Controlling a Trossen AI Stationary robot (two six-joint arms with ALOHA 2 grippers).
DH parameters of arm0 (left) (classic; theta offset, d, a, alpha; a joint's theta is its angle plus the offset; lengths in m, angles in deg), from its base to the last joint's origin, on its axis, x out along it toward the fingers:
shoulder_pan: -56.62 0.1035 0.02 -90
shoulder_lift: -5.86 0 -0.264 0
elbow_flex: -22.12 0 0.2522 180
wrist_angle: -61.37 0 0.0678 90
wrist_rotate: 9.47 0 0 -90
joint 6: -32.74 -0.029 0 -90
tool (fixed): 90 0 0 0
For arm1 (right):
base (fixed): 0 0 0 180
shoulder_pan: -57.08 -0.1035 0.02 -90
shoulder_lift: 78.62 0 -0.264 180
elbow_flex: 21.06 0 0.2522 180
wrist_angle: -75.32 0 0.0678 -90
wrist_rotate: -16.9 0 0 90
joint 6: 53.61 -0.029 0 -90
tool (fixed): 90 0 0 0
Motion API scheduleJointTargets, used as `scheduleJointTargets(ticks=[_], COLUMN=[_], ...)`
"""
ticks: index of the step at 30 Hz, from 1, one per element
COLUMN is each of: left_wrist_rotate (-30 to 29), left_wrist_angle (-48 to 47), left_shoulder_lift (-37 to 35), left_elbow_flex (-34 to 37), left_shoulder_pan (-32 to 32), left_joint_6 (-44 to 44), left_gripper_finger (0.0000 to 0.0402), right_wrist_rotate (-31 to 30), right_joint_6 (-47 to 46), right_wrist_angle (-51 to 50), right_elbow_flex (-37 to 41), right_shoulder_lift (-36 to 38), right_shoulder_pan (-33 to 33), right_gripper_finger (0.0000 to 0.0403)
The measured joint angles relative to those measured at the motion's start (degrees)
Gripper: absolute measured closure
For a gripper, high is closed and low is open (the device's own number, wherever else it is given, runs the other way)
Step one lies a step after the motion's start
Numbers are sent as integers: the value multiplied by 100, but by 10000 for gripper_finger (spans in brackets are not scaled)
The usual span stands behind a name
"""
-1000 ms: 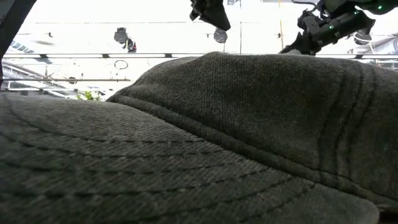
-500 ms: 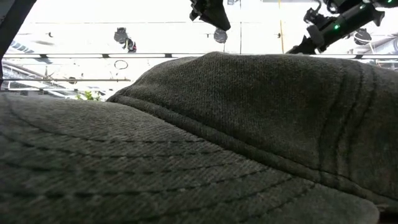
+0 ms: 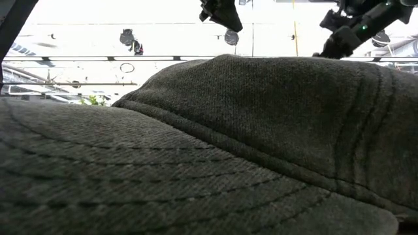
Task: Pick & Place hat
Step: Put the bottom gray cap into the right transparent bin
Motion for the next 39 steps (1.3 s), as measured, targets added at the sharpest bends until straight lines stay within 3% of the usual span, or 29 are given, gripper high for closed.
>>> scheduleJointTargets(ticks=[13,16,22,26,28,36,39], left_wrist_rotate=[0,-1,0,0,0,-2,0], left_wrist_angle=[7,8,8,8,8,9,9], left_shoulder_lift=[0,0,0,0,0,0,0], left_elbow_flex=[0,0,0,0,0,0,0], left_shoulder_pan=[-1,-1,-1,-1,-1,-1,-1], left_joint_6=[24,32,70,70,68,68,68], left_gripper_finger=[323,323,323,323,323,323,323], right_wrist_rotate=[-65,-555,-2403,-3221,-3465,-3492,-4027], right_joint_6=[237,131,218,378,442,367,301], right_wrist_angle=[153,163,220,381,554,709,694], right_elbow_flex=[-2,-4,-4,-4,-4,-4,-4], right_shoulder_lift=[-744,-1077,-1555,-1670,-1684,-1721,-1792], right_shoulder_pan=[-375,-437,-581,-696,-769,-895,-895], right_gripper_finger=[403,403,403,403,403,399,394])
